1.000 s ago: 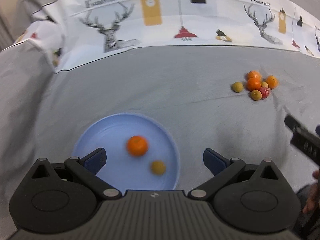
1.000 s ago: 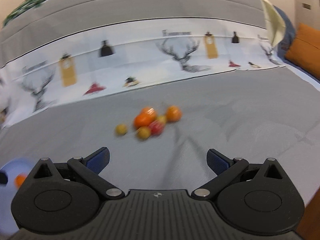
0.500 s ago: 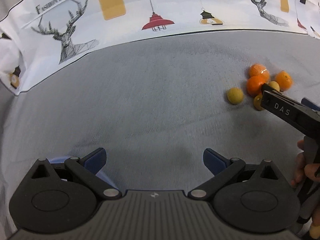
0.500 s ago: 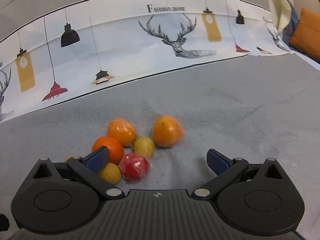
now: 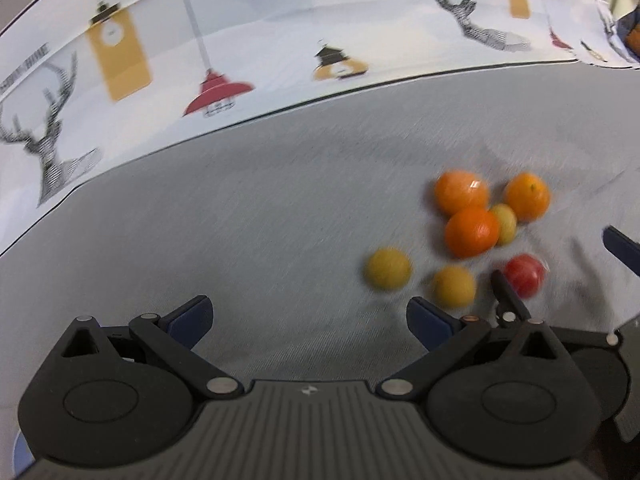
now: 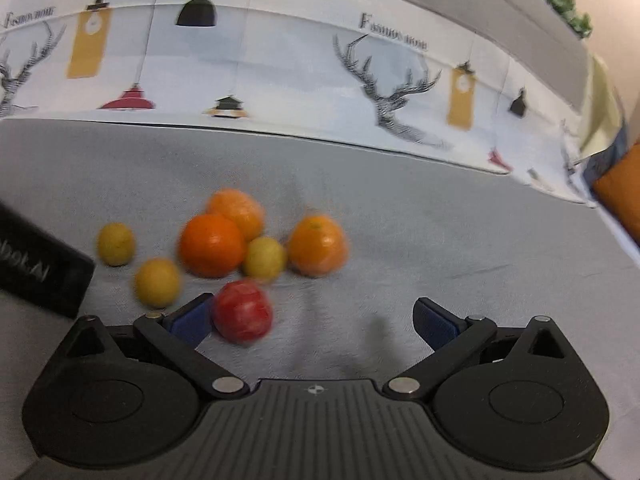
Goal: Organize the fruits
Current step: 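Grasp a red fruit with the right tool while the left tool grasps a yellow fruit, then carry the red fruit and yellow fruit toward the blue plate with both tools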
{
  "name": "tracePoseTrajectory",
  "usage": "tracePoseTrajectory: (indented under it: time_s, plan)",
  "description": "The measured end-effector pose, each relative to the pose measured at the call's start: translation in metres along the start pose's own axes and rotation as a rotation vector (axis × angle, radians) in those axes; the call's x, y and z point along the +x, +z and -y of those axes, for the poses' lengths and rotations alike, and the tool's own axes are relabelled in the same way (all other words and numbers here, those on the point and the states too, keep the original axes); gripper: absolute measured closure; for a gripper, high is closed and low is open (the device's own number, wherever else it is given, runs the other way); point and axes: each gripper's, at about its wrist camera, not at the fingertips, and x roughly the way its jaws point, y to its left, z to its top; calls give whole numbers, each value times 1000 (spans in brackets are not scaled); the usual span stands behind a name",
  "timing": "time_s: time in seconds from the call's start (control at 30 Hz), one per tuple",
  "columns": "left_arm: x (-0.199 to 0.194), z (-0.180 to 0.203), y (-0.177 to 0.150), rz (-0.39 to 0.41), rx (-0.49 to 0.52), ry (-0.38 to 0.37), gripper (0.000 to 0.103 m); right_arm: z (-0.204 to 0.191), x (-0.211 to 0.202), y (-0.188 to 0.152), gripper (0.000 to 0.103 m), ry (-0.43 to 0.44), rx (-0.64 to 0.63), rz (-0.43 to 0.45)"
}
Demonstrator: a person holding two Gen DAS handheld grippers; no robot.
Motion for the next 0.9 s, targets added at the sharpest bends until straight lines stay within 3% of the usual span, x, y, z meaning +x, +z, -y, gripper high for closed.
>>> tracePoseTrajectory:
  time_s: [0.23, 0.3, 0.33, 0.37, 0.4, 0.43, 0.6, 0.7, 0.8, 0.83, 0.9]
  plan:
    - [22, 9, 13, -21, 33, -71, 0, 19, 7, 1, 1, -16, 115, -33]
    - [22, 8, 13, -13, 12, -87, 7, 17, 6, 1, 2, -24, 98, -26]
    - [21, 9, 13, -9, 11, -90, 26, 16, 6, 2, 7, -19, 93, -22]
    - [19, 10, 14, -8, 25, -99, 51, 16, 4, 2, 27, -2, 92, -16]
    - [18, 12, 15, -8, 49, -118, 62, 15, 3, 3, 43, 26, 90, -5]
    - [16, 14, 15, -9, 65, -129, 75, 14, 1, 4, 72, 46, 88, -8]
    - [6, 13, 9, -7, 63, -136, 75, 7, -5, 4, 71, 11, 81, -38]
    - [-4, 8, 2, 1, 51, -123, 75, 0, -8, 1, 54, -52, 38, -32]
    - [-15, -1, -5, -9, 20, -122, 75, 4, -10, 0, 58, -40, 78, -47]
    - [-20, -4, -7, -10, 13, -120, 75, 5, -11, 0, 69, -23, 90, -50]
    - [-35, -11, -13, -2, -7, -116, 75, 7, -13, 0, 71, -13, 125, -49]
